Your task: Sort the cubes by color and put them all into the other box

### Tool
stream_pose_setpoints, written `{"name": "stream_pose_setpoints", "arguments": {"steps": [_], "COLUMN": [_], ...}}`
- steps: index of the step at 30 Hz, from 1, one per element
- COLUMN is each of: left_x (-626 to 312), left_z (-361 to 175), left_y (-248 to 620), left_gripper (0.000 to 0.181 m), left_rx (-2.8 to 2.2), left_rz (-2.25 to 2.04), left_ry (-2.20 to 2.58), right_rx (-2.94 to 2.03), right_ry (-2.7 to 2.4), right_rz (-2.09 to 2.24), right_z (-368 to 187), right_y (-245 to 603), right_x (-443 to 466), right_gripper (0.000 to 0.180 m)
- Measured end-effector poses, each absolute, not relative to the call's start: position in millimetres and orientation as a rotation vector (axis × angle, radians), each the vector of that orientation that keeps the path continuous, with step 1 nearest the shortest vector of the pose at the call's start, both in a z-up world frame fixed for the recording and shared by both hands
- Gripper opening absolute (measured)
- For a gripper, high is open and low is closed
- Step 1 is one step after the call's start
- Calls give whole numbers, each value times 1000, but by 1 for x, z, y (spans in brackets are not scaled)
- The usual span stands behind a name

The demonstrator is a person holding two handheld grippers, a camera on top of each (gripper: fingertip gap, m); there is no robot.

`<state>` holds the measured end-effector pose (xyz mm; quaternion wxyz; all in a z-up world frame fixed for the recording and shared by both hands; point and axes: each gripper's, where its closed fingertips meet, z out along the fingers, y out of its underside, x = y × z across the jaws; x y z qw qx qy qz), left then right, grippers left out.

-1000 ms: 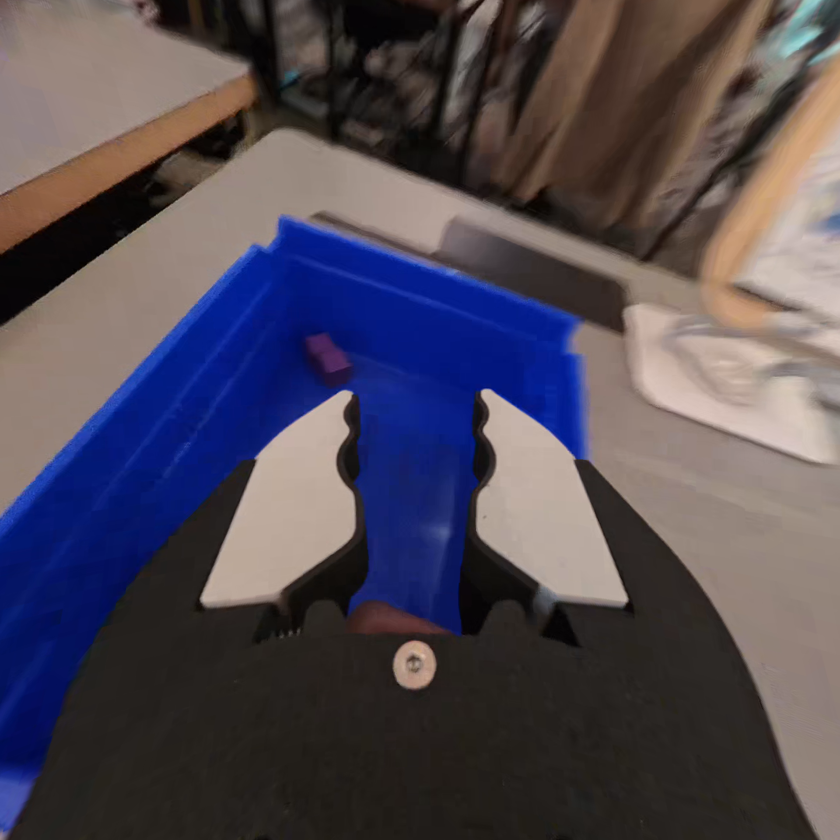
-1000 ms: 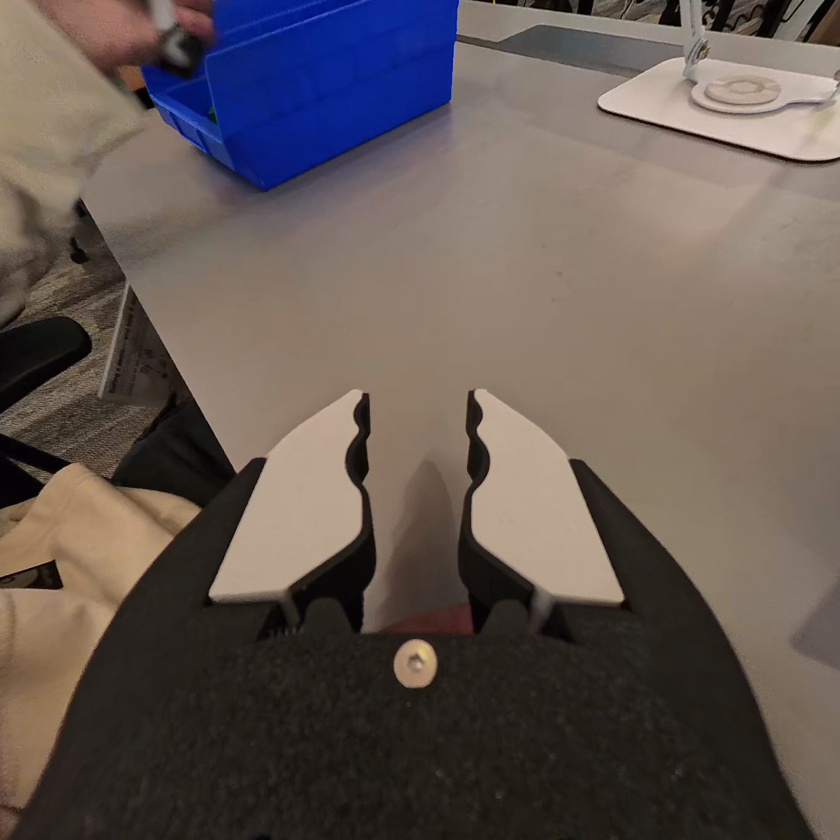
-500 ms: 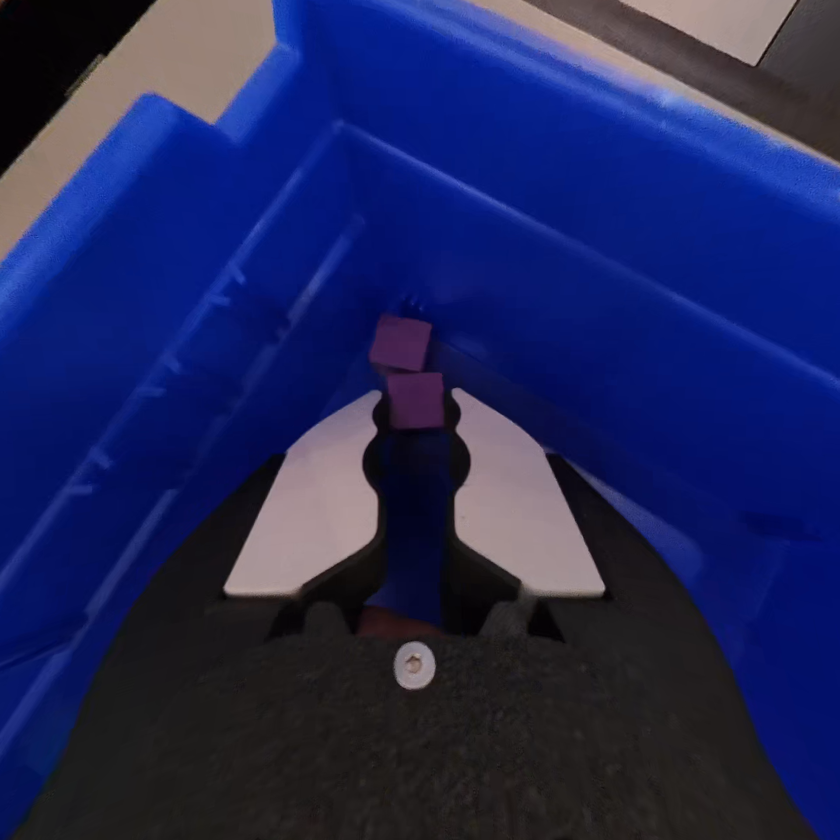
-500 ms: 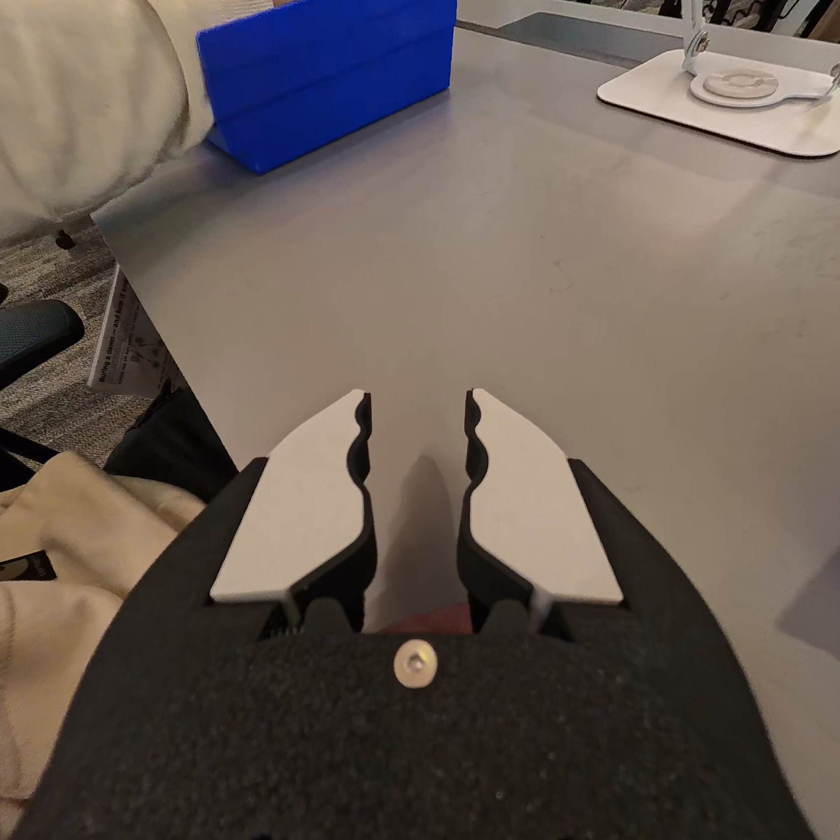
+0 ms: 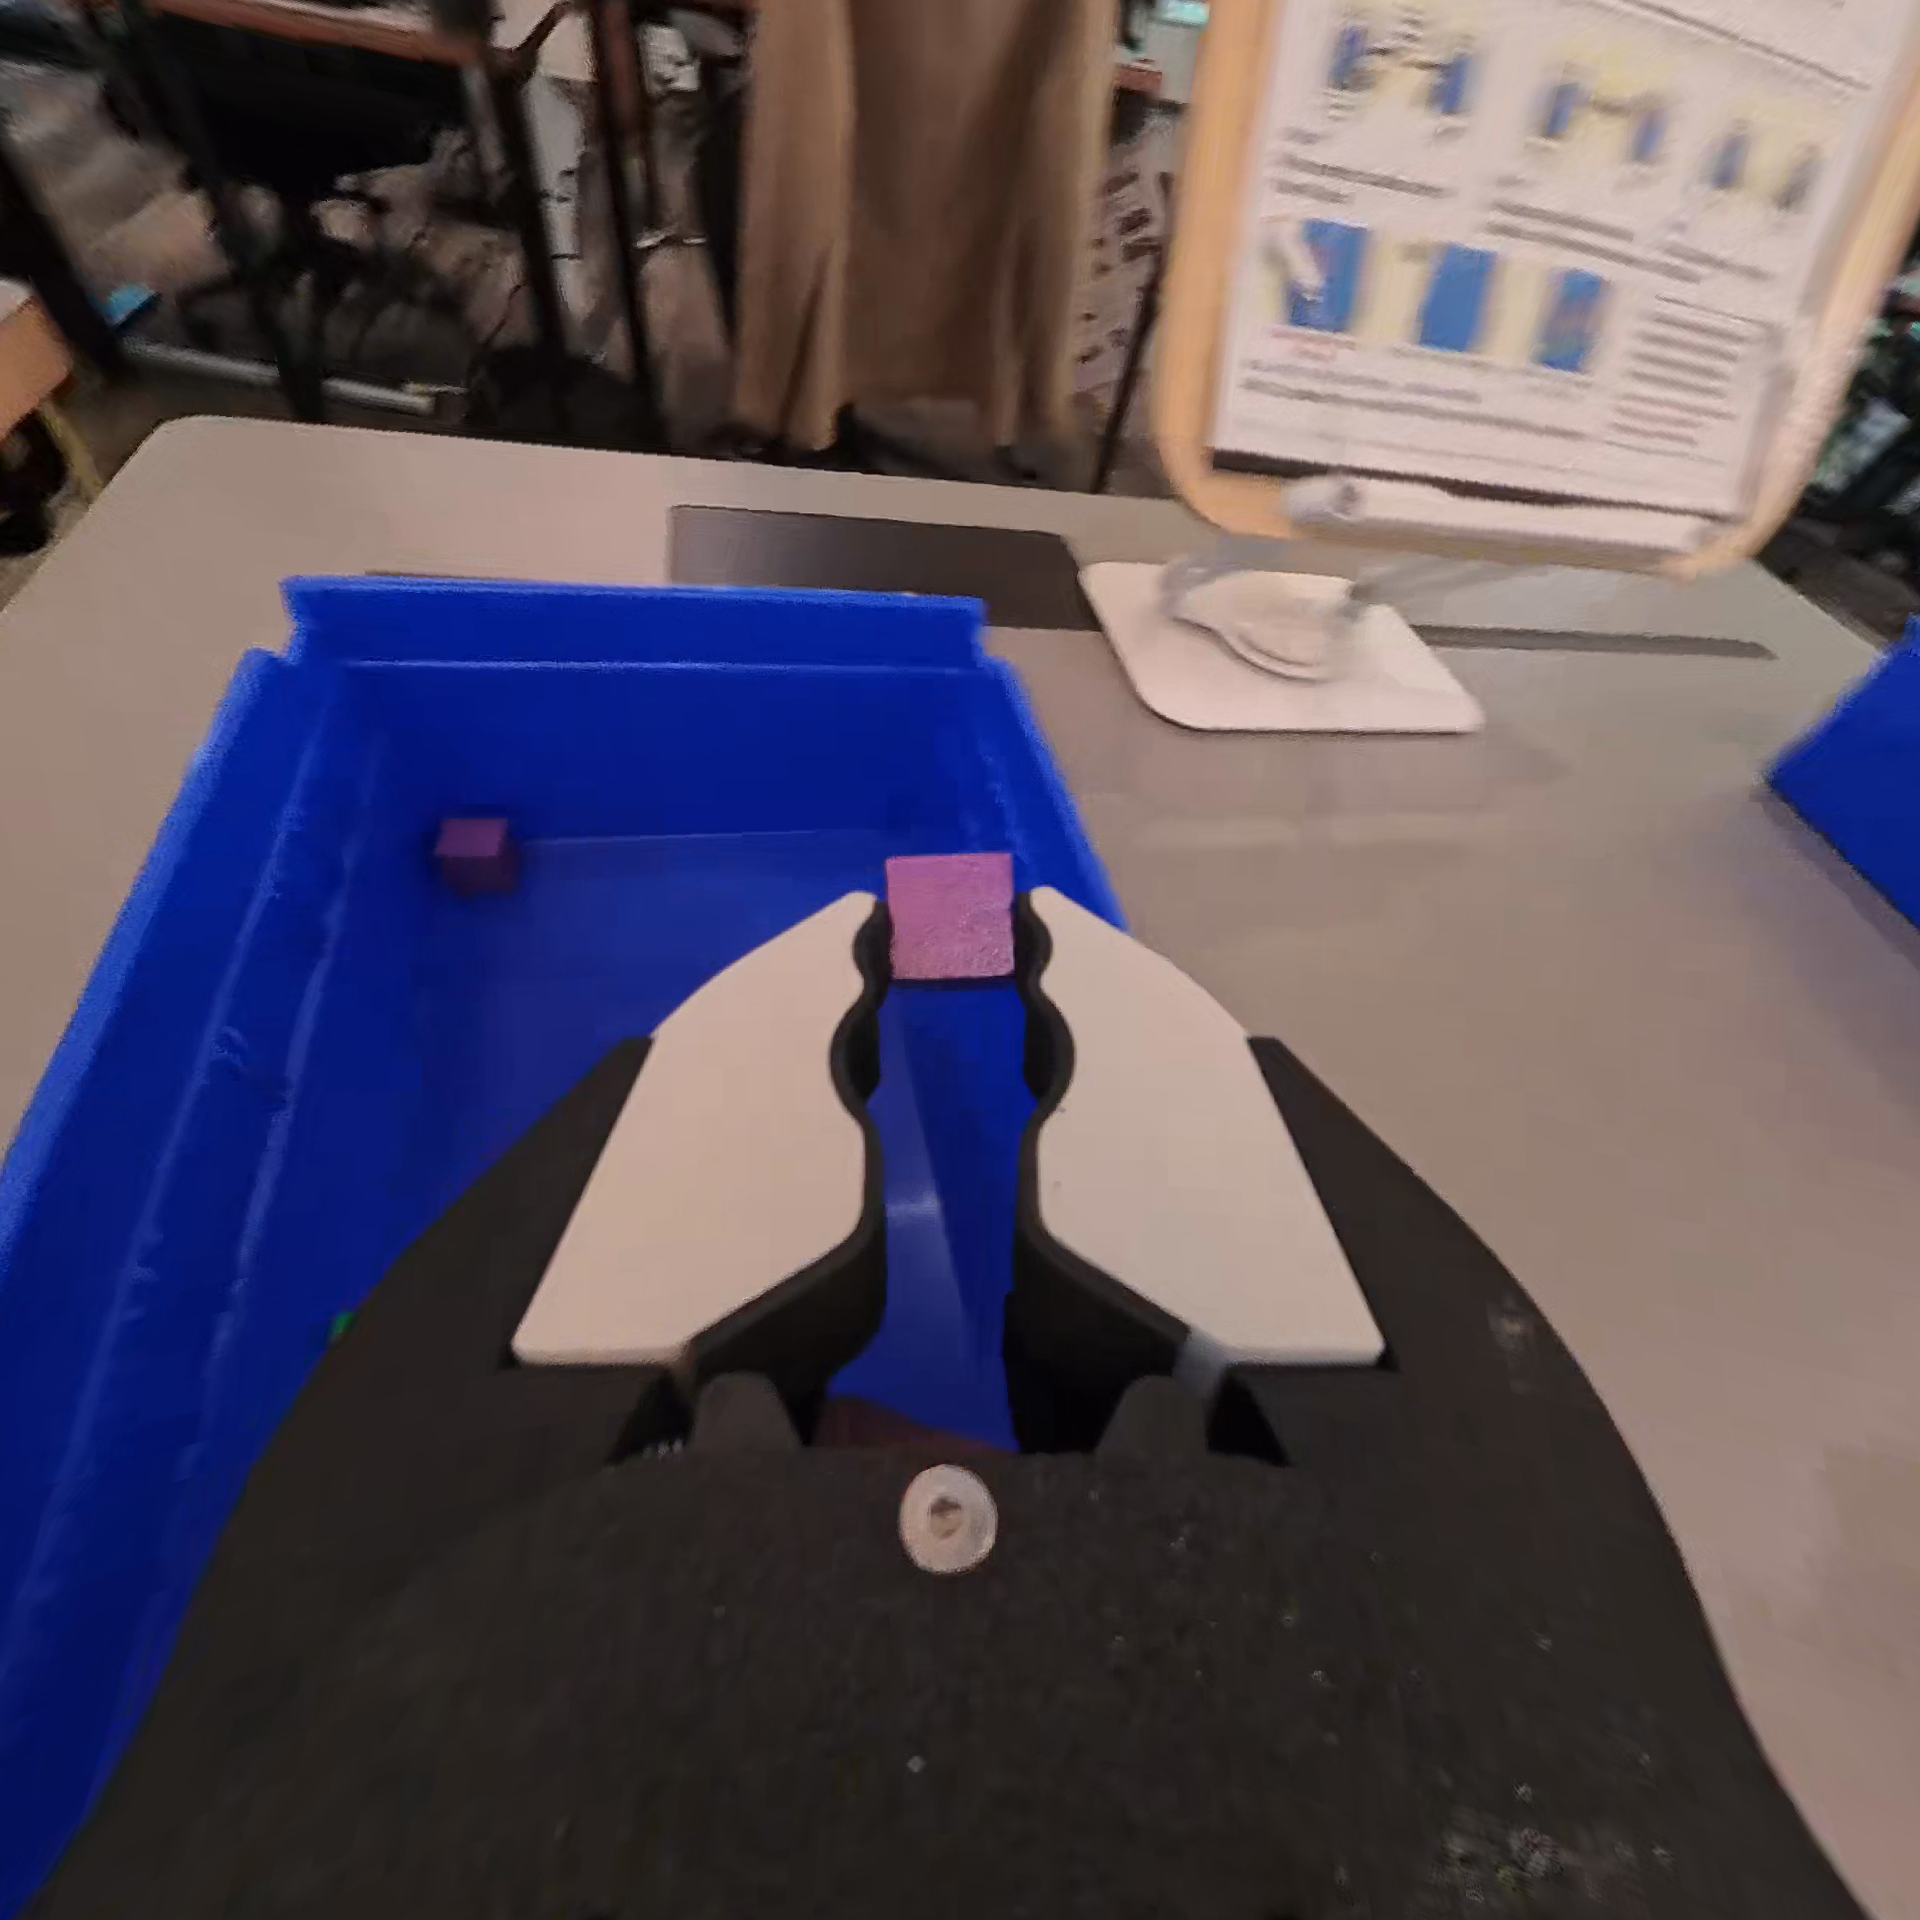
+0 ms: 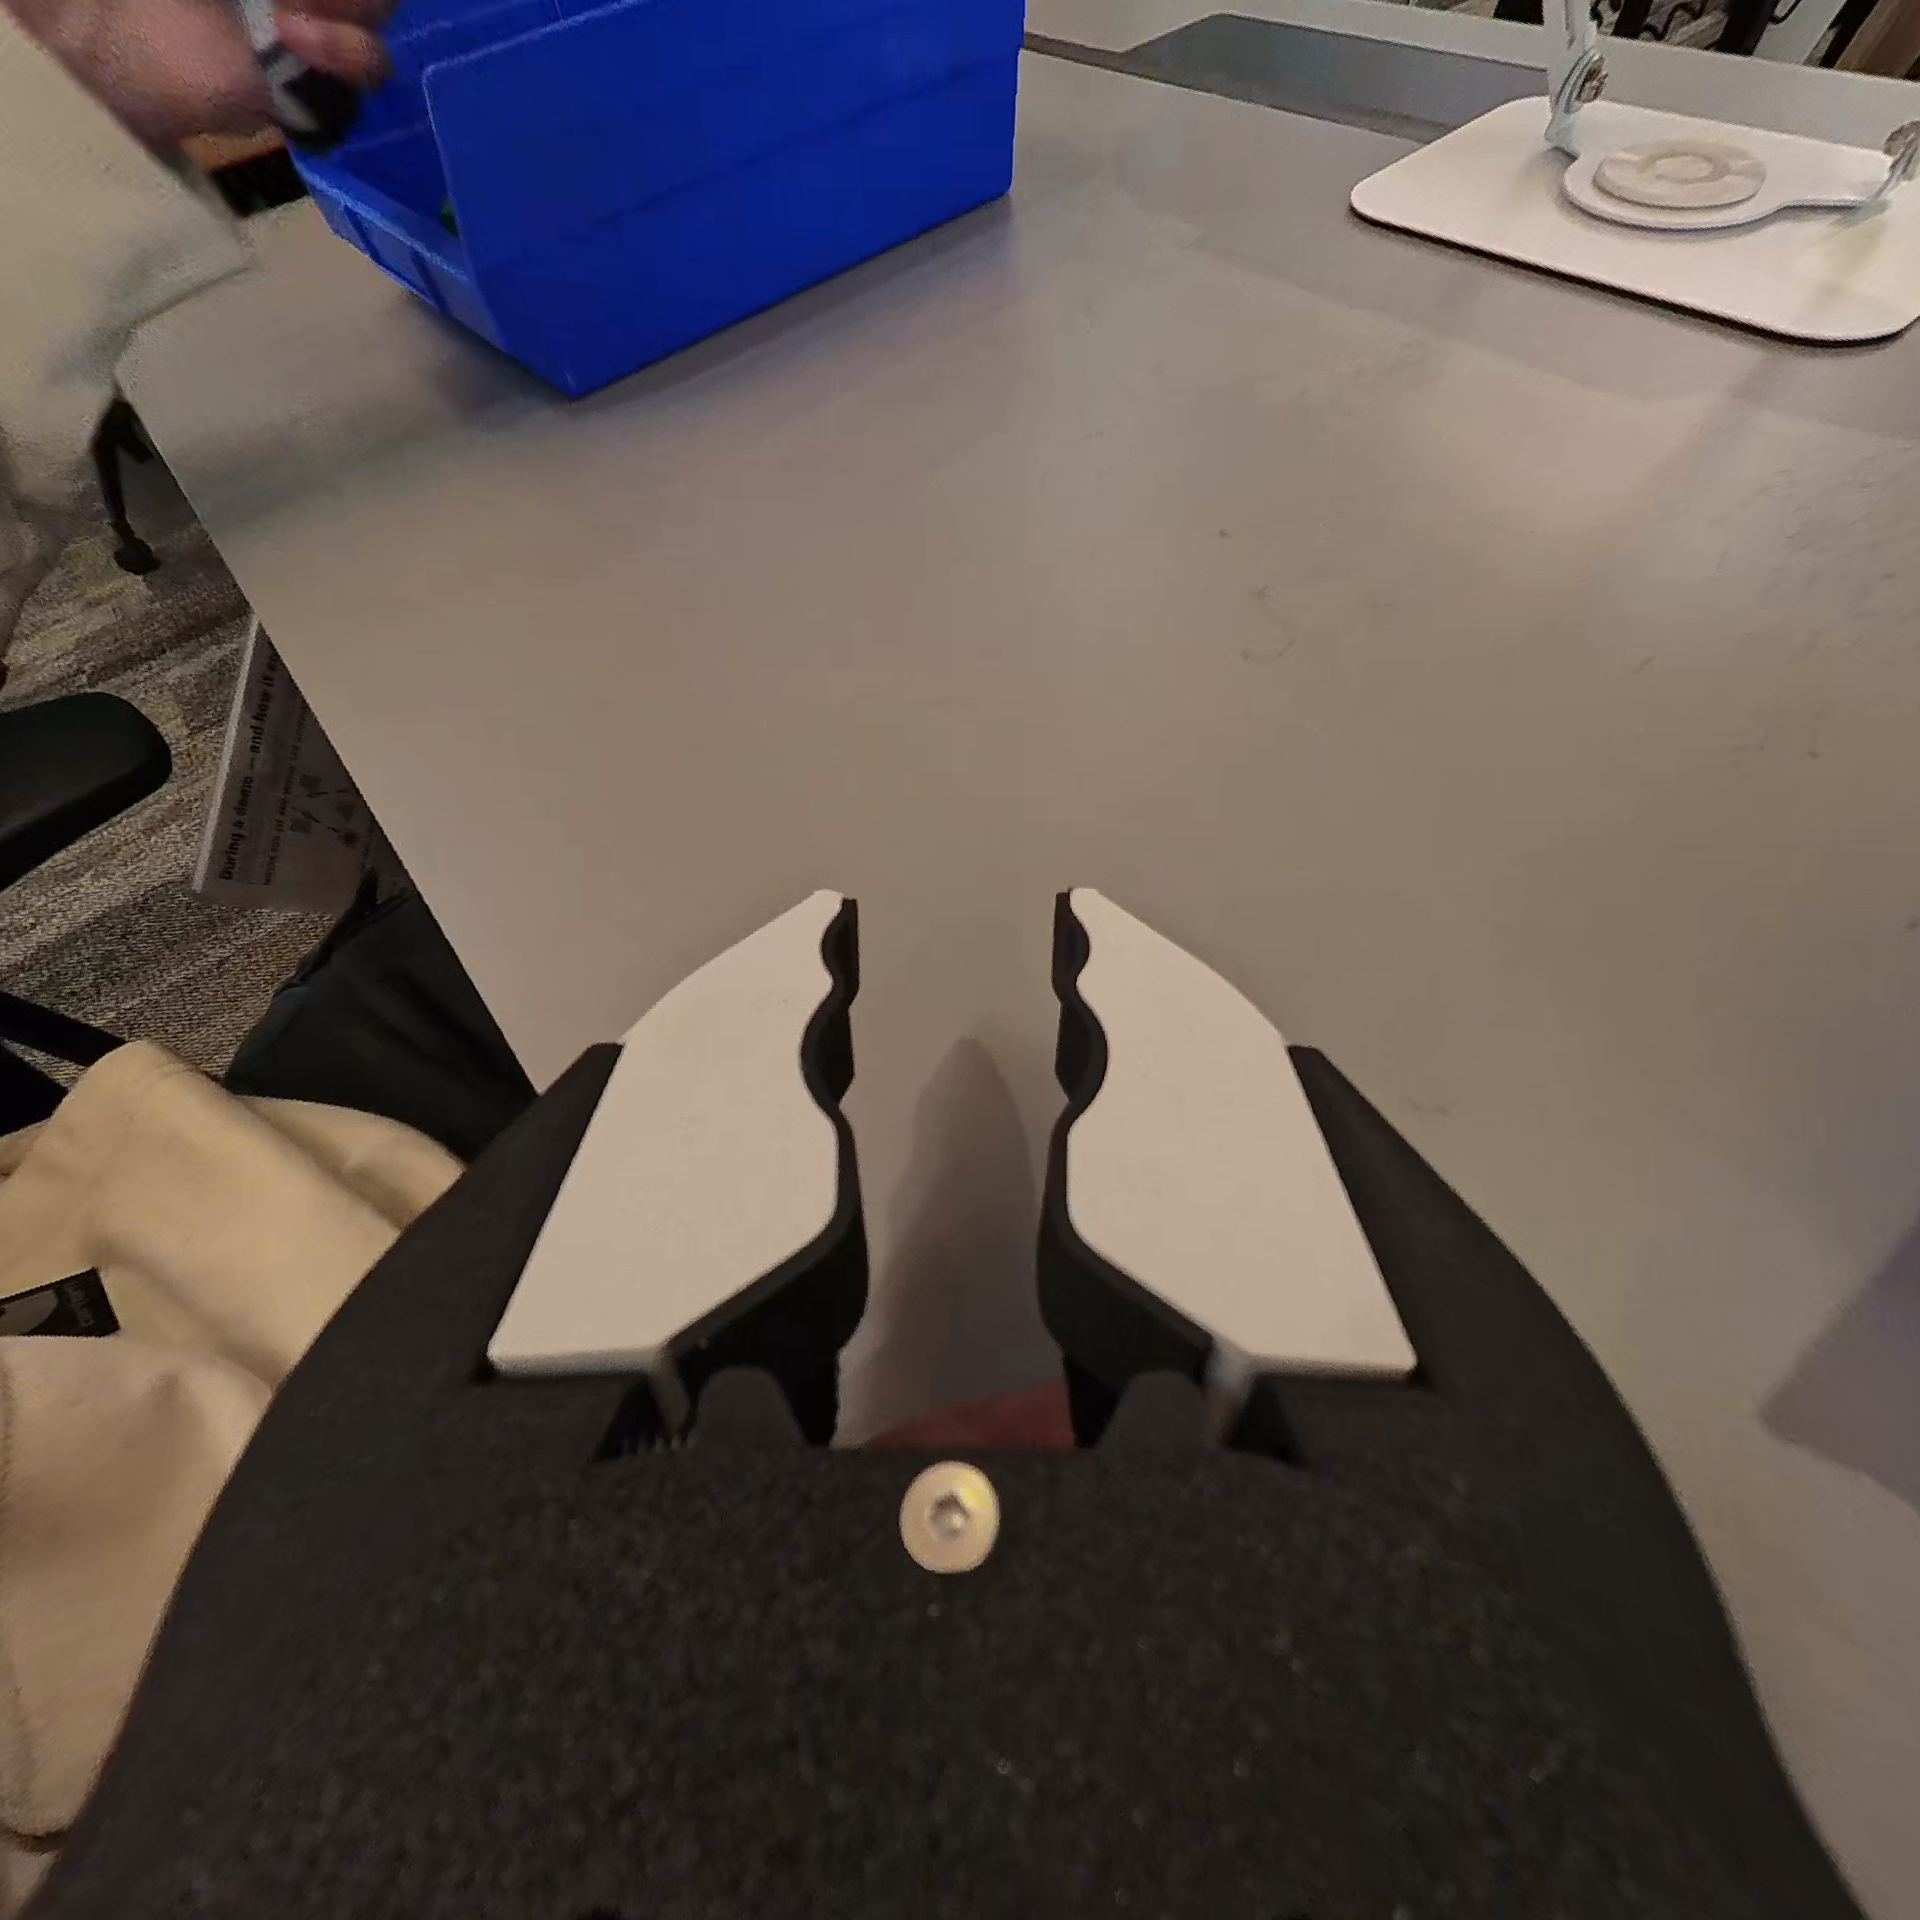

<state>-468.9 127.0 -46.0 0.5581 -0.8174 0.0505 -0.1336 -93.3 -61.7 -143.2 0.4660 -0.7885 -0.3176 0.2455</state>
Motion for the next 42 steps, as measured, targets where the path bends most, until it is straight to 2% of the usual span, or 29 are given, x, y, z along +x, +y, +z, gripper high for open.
{"name": "stream_pose_setpoints", "arguments": {"steps": [7, 12, 17, 24, 25, 26, 28, 32, 39, 42], "left_x": [-401, -320, -239, -170, -165, -162, -159, -168, -217, -223], "left_z": [-30, -9, -11, -14, -18, -22, -29, -49, -93, -103], "left_y": [46, 1, -26, -43, -42, -40, -37, -41, -68, -78], "left_gripper": [22, 22, 22, 22, 22, 22, 24, 50, 49, 48], "left_rx": [-1760, -1509, -1327, -1203, -1206, -1212, -1237, -1349, -1531, -1579], "left_rz": [-502, -563, -518, -637, -642, -645, -657, -677, -680, -697], "left_ry": [465, 901, 1269, 1406, 1411, 1409, 1380, 1282, 993, 969], "right_rx": [-1929, -1837, -1663, -1354, -1299, -1209, -1261, -1352, -1661, -1687], "right_ry": [-684, -519, -385, -317, -334, -347, -353, -343, -512, -544], "right_rz": [835, 1603, 2276, 2657, 2684, 2709, 2596, 2407, 1535, 1202], "right_z": [-132, -81, -36, -14, -10, -3, -9, -22, -63, -50], "right_y": [-58, -56, -43, -45, -48, -50, -47, -41, -43, -33], "right_x": [-100, -143, -182, -197, -193, -185, -182, -165, -120, -85], "right_gripper": [35, 36, 43, 47, 41, 22, 22, 22, 22, 22]}}
